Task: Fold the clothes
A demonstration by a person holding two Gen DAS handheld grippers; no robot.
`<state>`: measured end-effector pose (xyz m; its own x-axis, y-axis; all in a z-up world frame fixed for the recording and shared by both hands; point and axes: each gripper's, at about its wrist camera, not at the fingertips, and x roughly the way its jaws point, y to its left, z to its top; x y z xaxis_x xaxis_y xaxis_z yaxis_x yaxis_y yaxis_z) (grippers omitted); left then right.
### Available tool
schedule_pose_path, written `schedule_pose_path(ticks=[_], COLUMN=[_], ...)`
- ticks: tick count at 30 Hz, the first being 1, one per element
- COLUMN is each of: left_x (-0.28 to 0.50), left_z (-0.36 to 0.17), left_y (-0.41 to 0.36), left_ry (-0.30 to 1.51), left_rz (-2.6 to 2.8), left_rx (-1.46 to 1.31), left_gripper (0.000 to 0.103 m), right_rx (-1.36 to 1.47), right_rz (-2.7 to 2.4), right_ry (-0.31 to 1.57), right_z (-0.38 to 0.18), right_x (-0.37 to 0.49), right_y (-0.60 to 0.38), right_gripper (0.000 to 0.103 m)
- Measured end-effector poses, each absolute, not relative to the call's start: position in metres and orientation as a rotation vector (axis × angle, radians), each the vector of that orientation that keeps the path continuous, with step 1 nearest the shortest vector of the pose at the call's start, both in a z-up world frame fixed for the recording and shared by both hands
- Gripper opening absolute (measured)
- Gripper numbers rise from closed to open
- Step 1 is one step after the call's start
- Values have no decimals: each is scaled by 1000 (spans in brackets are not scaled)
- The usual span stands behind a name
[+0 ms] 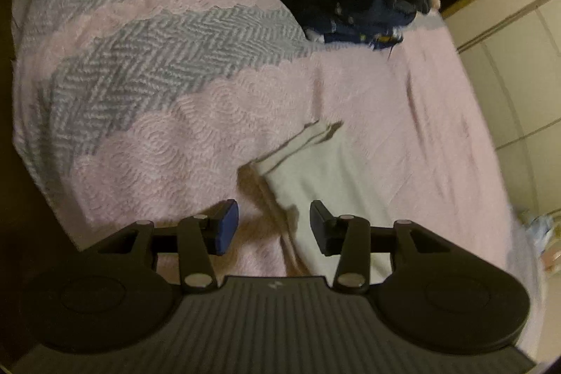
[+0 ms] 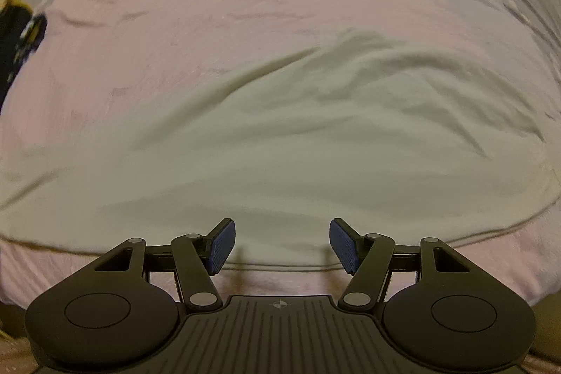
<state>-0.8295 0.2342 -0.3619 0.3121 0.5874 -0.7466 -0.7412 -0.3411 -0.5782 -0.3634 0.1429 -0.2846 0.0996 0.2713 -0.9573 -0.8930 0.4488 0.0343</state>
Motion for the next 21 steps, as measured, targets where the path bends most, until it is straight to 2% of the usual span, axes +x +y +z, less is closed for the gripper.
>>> schedule_pose_path(ticks=[4, 13, 14, 18, 21], left_x=[-834, -827, -825, -810, -799], left_z=[-373, -388, -387, -381, -374], left_y=[236, 231, 232, 234, 237], left_ry=[67, 13, 13, 91, 178], left_rz=[1334, 1344, 1344, 1357, 1384], left_rx=[-1350, -1301, -1288, -1207, -1149], left_gripper=[40, 39, 36, 7, 0], right_rx=[-693, -711, -711, -709, -706], right_rz=[958, 932, 932, 933, 932], right_ry=[1147, 1130, 1128, 1122, 1118], right_z=[-293, -311, -312, -314, -316], right_x=[-369, -355, -353, -344, -337], right_y=[147, 141, 139, 131, 125], right_gripper=[63, 63, 63, 63, 63])
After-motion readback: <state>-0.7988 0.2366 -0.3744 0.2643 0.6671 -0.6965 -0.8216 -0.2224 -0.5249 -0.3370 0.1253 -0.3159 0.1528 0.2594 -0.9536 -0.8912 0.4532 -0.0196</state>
